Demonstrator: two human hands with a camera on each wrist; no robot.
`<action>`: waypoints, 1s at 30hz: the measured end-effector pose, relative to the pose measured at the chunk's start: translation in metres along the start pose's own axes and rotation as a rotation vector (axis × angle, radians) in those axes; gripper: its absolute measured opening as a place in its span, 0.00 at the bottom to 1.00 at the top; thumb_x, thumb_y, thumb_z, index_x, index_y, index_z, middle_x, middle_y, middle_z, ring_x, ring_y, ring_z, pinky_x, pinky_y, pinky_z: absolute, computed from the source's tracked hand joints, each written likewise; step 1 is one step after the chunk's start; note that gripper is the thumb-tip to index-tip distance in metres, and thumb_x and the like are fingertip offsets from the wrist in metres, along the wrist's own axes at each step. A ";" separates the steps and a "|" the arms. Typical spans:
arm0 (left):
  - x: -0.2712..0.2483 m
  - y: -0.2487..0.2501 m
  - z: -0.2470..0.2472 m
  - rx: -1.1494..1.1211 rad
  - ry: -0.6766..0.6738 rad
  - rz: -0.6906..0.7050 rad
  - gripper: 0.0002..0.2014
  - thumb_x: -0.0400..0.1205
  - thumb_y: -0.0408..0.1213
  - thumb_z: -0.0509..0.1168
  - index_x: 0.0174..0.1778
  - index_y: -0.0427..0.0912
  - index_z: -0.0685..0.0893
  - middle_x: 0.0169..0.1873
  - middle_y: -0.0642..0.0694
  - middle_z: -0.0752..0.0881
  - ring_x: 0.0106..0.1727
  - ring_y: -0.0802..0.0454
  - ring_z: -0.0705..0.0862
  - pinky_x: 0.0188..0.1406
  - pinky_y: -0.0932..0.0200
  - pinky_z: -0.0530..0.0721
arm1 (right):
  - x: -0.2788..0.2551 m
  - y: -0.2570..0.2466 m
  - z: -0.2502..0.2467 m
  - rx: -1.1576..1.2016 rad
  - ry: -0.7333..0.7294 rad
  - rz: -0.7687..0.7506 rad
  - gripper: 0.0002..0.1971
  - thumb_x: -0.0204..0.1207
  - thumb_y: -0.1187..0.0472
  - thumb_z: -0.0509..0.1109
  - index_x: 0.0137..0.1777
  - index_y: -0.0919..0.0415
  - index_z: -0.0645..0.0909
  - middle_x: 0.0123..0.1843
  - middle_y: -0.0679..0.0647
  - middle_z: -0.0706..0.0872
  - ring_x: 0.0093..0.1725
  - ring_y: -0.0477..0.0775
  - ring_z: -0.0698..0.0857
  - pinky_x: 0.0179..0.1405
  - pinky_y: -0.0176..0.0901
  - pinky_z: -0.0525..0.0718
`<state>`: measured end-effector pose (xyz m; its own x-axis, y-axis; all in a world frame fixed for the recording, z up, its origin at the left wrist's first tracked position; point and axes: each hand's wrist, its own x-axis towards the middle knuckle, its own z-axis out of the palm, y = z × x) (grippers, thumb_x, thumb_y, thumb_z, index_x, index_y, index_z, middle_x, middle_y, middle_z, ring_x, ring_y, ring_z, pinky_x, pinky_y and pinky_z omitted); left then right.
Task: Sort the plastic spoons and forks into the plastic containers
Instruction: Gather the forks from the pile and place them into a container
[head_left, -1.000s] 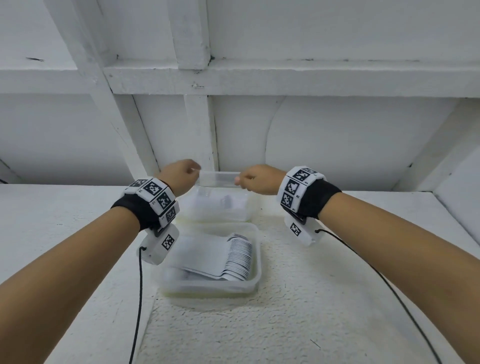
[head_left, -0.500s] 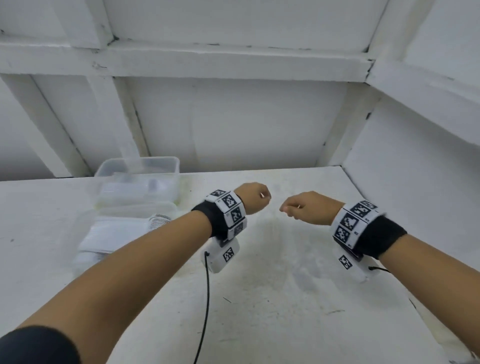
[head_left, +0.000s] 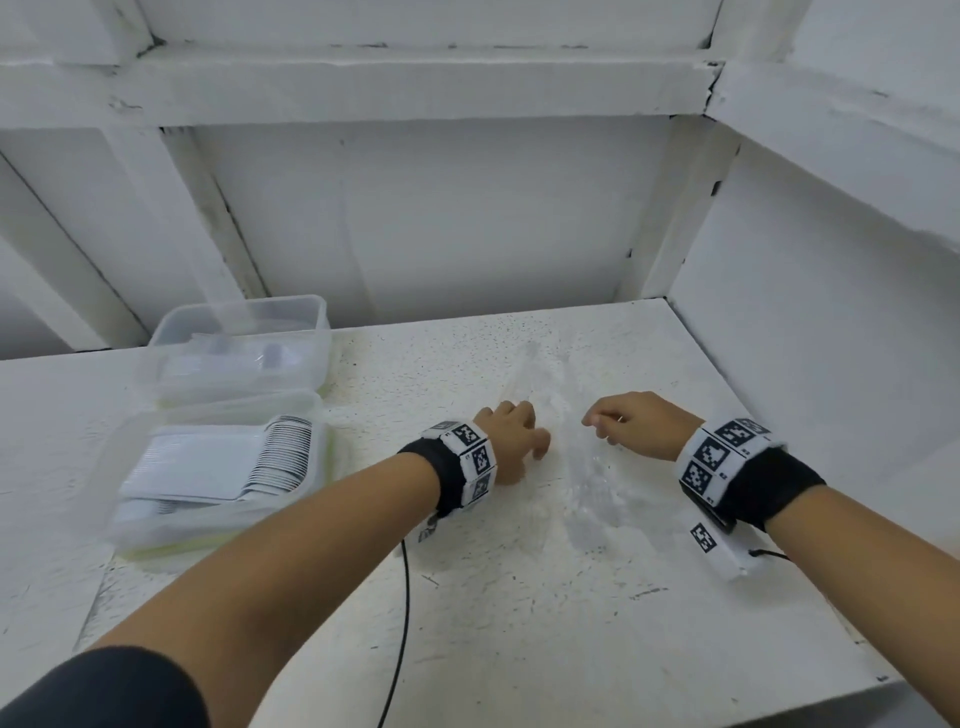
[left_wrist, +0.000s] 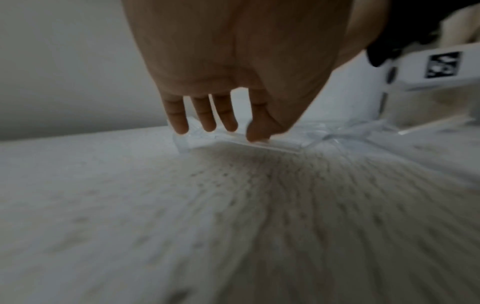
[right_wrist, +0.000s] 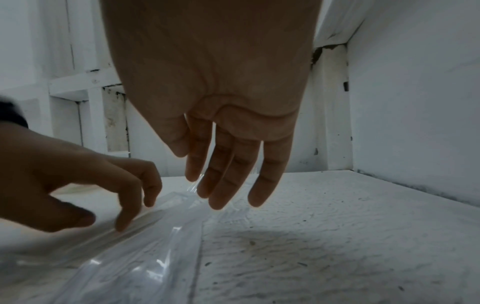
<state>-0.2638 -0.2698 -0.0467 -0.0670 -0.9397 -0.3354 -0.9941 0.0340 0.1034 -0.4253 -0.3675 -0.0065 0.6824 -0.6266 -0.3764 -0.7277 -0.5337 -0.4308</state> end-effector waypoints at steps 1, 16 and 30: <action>-0.004 -0.003 -0.001 0.047 -0.024 0.023 0.16 0.80 0.37 0.62 0.64 0.49 0.76 0.66 0.44 0.68 0.67 0.44 0.67 0.63 0.52 0.67 | 0.001 -0.002 0.001 -0.003 -0.001 -0.009 0.14 0.84 0.58 0.57 0.62 0.58 0.81 0.49 0.51 0.83 0.49 0.50 0.81 0.53 0.40 0.78; -0.019 -0.010 0.000 0.387 -0.020 0.138 0.17 0.85 0.35 0.57 0.70 0.44 0.71 0.63 0.44 0.76 0.64 0.44 0.73 0.59 0.51 0.71 | 0.019 -0.038 0.016 -0.066 -0.020 -0.082 0.15 0.84 0.60 0.57 0.63 0.60 0.81 0.60 0.55 0.85 0.53 0.49 0.80 0.55 0.38 0.74; -0.093 -0.034 -0.002 -0.090 0.089 0.069 0.12 0.83 0.44 0.60 0.60 0.50 0.83 0.52 0.46 0.77 0.54 0.50 0.75 0.50 0.60 0.72 | 0.027 -0.058 0.042 -0.491 -0.053 -0.062 0.18 0.84 0.49 0.53 0.51 0.62 0.77 0.46 0.55 0.80 0.43 0.54 0.79 0.42 0.43 0.76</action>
<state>-0.2235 -0.1840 -0.0171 -0.1231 -0.9628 -0.2407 -0.9753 0.0726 0.2086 -0.3615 -0.3293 -0.0260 0.7189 -0.5622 -0.4088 -0.6234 -0.7816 -0.0215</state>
